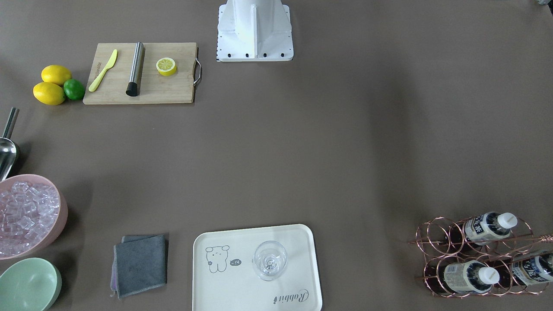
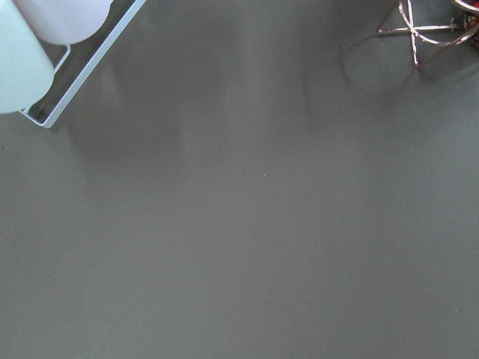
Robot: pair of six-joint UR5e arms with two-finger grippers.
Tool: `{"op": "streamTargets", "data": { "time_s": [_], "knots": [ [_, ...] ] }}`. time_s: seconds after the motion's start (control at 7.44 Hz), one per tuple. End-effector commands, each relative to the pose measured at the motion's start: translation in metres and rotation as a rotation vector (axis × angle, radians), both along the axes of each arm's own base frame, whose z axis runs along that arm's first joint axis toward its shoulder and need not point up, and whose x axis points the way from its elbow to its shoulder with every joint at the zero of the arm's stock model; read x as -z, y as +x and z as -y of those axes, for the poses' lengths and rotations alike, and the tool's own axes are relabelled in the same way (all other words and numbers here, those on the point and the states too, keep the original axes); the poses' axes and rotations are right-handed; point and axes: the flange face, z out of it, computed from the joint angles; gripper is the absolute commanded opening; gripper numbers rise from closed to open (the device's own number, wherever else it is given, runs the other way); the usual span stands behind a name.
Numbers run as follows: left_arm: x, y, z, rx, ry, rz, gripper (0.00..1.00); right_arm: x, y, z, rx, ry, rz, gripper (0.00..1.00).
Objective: Take tea from basket to plate
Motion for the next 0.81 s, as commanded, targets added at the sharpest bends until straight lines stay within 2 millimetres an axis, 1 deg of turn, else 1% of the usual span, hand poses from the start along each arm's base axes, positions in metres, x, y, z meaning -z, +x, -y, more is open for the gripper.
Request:
{"op": "streamTargets", "data": {
  "time_s": [0.0, 0.13, 0.27, 0.4, 0.54, 0.67],
  "knots": [
    [0.07, 0.002, 0.046, -0.008, 0.138, 0.002, 0.98, -0.001, 0.0, -0.002, 0.0, -0.002, 0.001, 1.0],
    [0.107, 0.007, 0.07, -0.025, 0.212, 0.005, 0.97, -0.001, 0.003, -0.003, -0.006, -0.003, 0.006, 1.0],
    [0.137, 0.009, 0.088, -0.089, 0.329, 0.023, 0.97, -0.002, 0.005, -0.003, -0.009, -0.004, 0.001, 1.0],
    [0.163, 0.016, 0.103, -0.18, 0.451, 0.047, 0.97, 0.002, 0.004, 0.001, -0.009, 0.002, 0.009, 1.0],
    [0.186, 0.024, 0.116, -0.219, 0.519, 0.08, 0.97, 0.002, 0.005, 0.0, -0.01, 0.0, 0.014, 1.0],
    [0.197, 0.028, 0.12, -0.247, 0.566, 0.09, 0.95, 0.002, 0.005, 0.0, -0.009, 0.001, 0.014, 1.0]
  ]
}}
